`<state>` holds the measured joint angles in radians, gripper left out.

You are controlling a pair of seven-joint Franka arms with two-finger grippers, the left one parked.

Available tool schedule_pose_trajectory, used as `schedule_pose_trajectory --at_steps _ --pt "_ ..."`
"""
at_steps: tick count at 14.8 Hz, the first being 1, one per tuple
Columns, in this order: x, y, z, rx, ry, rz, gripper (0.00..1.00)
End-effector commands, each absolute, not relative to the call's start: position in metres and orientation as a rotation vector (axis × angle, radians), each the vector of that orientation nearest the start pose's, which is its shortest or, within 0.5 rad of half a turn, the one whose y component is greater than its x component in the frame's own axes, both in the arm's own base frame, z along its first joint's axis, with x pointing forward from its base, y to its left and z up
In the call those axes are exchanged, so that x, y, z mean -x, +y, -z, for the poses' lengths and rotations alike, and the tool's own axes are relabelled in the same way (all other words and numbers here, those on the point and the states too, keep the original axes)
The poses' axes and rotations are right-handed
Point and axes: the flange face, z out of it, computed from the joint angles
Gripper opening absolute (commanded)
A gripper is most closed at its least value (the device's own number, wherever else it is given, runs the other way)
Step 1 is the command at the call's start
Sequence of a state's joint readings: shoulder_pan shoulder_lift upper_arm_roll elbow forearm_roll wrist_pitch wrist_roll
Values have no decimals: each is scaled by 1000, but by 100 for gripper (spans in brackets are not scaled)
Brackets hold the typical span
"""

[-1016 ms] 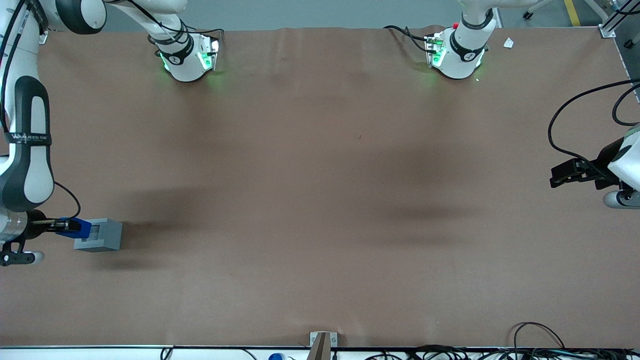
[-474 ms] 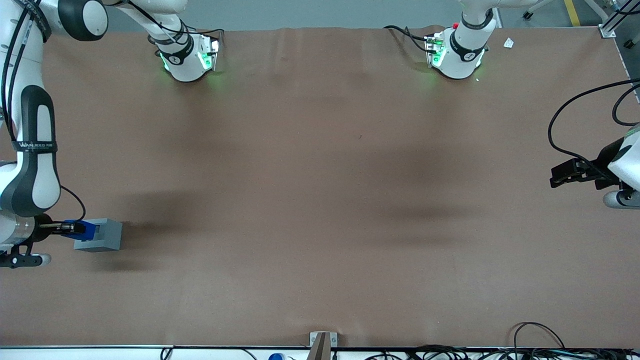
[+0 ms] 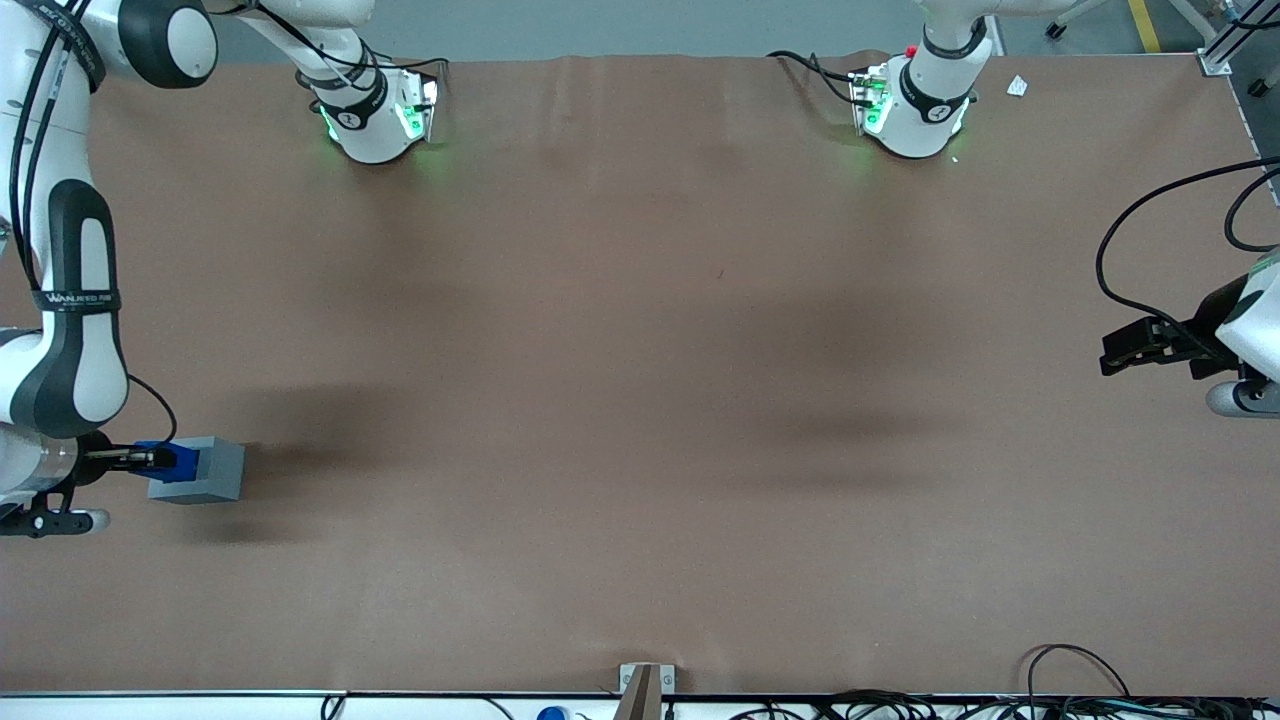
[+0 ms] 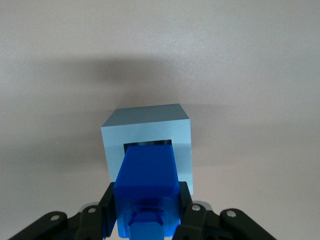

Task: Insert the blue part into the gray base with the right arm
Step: 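Lower the blue block into the gray base's opening and press down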

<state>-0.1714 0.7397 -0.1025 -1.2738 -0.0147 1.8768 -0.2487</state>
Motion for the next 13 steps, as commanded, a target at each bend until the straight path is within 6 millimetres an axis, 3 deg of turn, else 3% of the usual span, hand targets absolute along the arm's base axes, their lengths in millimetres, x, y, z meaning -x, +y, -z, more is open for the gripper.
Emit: schedule_pose_trajectory --at_steps 1,13 --pt "-709 -185 -305 3173 -18 -228 2" --pt "-709 -184 -295 3165 -16 -247 2"
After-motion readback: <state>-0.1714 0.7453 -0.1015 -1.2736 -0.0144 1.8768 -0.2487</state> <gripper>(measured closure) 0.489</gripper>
